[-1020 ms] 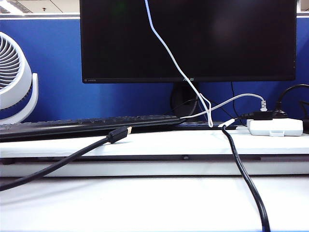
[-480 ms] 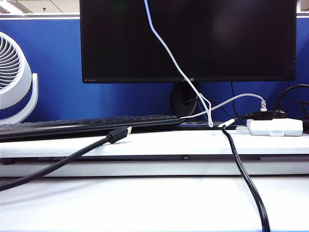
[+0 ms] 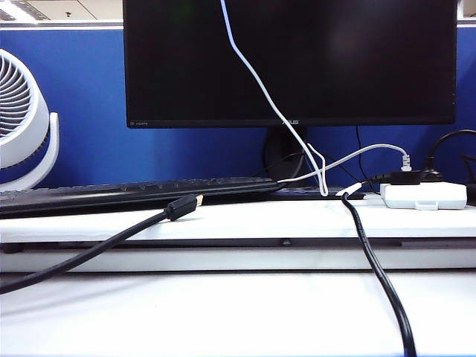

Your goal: Pick up the Type-C charging cable and the charging base, insert one end of the Type-C charger into the corresponding slot on the base, and finally place the plugged-in charger back on the table.

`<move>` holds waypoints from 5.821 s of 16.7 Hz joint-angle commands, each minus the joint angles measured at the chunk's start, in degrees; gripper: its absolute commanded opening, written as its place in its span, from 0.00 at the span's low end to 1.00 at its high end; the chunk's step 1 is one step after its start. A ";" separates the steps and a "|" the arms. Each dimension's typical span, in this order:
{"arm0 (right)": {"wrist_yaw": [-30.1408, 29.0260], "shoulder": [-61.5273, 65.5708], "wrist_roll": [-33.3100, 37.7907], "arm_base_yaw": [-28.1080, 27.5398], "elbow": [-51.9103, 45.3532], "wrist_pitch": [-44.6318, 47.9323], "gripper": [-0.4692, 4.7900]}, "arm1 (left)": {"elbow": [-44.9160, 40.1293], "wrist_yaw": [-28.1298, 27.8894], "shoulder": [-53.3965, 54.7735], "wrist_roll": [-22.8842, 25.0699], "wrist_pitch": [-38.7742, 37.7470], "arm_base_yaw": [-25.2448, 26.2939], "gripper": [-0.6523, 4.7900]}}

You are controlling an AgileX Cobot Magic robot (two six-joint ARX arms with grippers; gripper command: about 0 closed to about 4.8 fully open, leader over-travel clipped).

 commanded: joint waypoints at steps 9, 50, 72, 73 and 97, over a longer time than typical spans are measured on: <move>-2.51 0.50 0.35 0.04 0.42 1.14 0.09 | 0.26 1.07 -0.35 -0.90 2.01 -0.07 0.11; -15.41 1.90 -5.22 0.04 0.44 2.36 0.09 | 0.26 2.25 -0.35 -3.87 2.89 -0.07 0.11; -18.36 1.16 -7.10 0.20 0.44 0.04 0.09 | 0.26 4.28 -0.33 -8.59 3.34 -0.09 0.11; -17.59 1.14 -7.10 0.22 0.44 0.33 0.09 | 0.26 3.61 -0.33 -8.79 3.32 -0.09 0.11; -13.70 1.18 -7.10 3.34 0.42 -1.95 0.09 | 0.26 -3.28 -0.22 -12.48 5.57 -0.11 0.11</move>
